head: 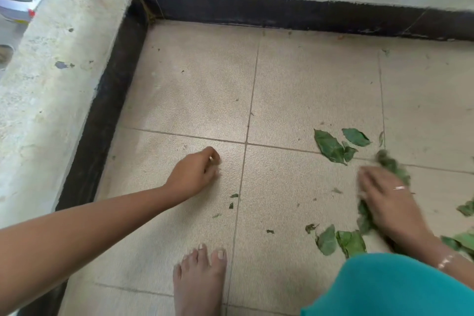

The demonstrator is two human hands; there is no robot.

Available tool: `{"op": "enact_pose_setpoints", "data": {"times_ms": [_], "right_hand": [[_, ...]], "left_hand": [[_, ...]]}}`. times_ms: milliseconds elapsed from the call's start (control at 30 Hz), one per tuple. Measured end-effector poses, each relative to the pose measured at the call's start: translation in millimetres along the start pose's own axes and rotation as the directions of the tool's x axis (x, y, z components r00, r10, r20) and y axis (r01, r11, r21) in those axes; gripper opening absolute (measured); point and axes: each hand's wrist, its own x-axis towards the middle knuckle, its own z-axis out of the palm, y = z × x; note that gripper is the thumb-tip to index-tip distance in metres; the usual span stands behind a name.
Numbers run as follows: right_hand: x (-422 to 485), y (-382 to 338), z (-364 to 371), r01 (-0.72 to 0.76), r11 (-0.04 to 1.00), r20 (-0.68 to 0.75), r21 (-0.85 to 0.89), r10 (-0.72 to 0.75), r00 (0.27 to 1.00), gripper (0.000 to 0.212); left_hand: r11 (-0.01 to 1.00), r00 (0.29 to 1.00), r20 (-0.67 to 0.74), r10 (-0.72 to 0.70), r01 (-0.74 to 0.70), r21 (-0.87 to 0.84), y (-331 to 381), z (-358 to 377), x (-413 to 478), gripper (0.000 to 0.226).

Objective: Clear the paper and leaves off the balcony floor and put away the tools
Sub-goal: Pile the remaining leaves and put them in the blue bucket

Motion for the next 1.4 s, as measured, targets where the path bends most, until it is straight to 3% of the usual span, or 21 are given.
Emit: {"op": "enact_pose_setpoints", "data": {"times_ms": [33,100,200,233,300,333,400,467,533,600,667,767,867,933,1067,1167,1233,1300,1333,1400], "right_hand": [[2,6,-5,-0.123,0.989,0.02,0.077,0.121,0.992,0.054],[11,-20,-11,-0.123,0.985,0.021,0.119,0.122,0.992,0.048],[27,-117,-4,0.237,0.951,-0.122,0.2,-0.216,0.969,0.044],[27,-154,2,0.429,0.89,-0.172,0.156,-0.404,0.899,0.041],[27,-212,9,0.726,0.684,-0.161,0.069,-0.711,0.685,0.047],[26,-229,13,0.804,0.594,-0.135,0.039,-0.794,0.593,0.048],[36,-239,20,0.84,0.543,-0.036,-0.003,-0.839,0.543,0.048],[53,-229,24,0.797,0.604,0.035,-0.023,-0.796,0.604,0.056],[71,-205,22,0.668,0.744,0.014,0.014,-0.668,0.744,0.063],[83,-173,17,0.446,0.89,-0.03,0.094,-0.445,0.895,0.063],[85,-131,15,0.225,0.965,-0.056,0.137,-0.219,0.974,0.061],[74,-54,13,-0.157,0.952,-0.069,0.263,0.181,0.981,0.059],[51,-6,11,-0.455,0.858,-0.103,0.238,0.488,0.867,0.058],[37,-23,12,-0.421,0.876,-0.15,0.235,0.461,0.875,0.056],[-6,-130,19,0.026,0.941,-0.06,0.338,-0.006,0.998,0.059],[-41,-151,48,0.343,0.918,0.008,0.199,-0.351,0.936,0.062],[-45,-123,56,0.281,0.951,0.041,0.126,-0.288,0.957,0.066],[-42,-84,53,0.05,0.974,0.011,0.221,-0.054,0.998,0.072],[-39,-61,49,-0.088,0.951,0.014,0.295,0.087,0.996,0.069],[-36,-15,38,-0.313,0.867,0.029,0.387,0.327,0.944,0.061]], "left_hand": [[1.0,0.999,-0.052,-0.006,0.006,0.001,-1,-2,2,0.012],[1.0,0.992,-0.126,-0.025,0.027,0.008,-2,-6,7,0.011],[0.999,0.986,-0.159,-0.041,0.043,0.009,1,-6,8,0.014],[0.999,0.986,-0.16,-0.039,0.04,0.007,3,-5,8,0.014],[0.999,0.986,-0.165,-0.029,0.032,0.015,6,-2,7,0.014],[0.999,0.985,-0.171,-0.026,0.03,0.021,7,-1,7,0.013],[0.999,0.981,-0.19,-0.033,0.039,0.027,8,-2,6,0.012],[0.998,0.981,-0.185,-0.055,0.06,0.017,9,-3,4,0.013],[0.998,0.987,-0.155,-0.044,0.049,0.032,10,-4,3,0.013],[0.998,0.992,-0.12,-0.03,0.037,0.058,12,-4,5,0.015],[0.998,0.995,-0.1,-0.018,0.025,0.066,17,-2,10,0.016],[0.997,0.997,-0.071,0.017,-0.011,0.073,29,2,16,0.019],[0.991,0.996,-0.023,0.084,-0.081,0.103,43,8,23,0.02],[0.986,0.994,0.009,0.111,-0.111,0.128,51,12,25,0.02],[0.969,0.988,-0.083,0.128,-0.106,0.224,59,23,32,0.029],[0.974,0.99,-0.125,0.069,-0.039,0.223,69,41,32,0.057],[0.979,0.999,-0.036,-0.029,0.036,0.201,85,61,28,0.074],[0.976,0.991,0.099,-0.092,0.07,0.207,104,81,24,0.082],[0.981,0.981,0.183,-0.067,0.031,0.194,115,89,22,0.083],[0.989,0.927,0.351,0.13,-0.146,0.02,138,99,22,0.078]]}}
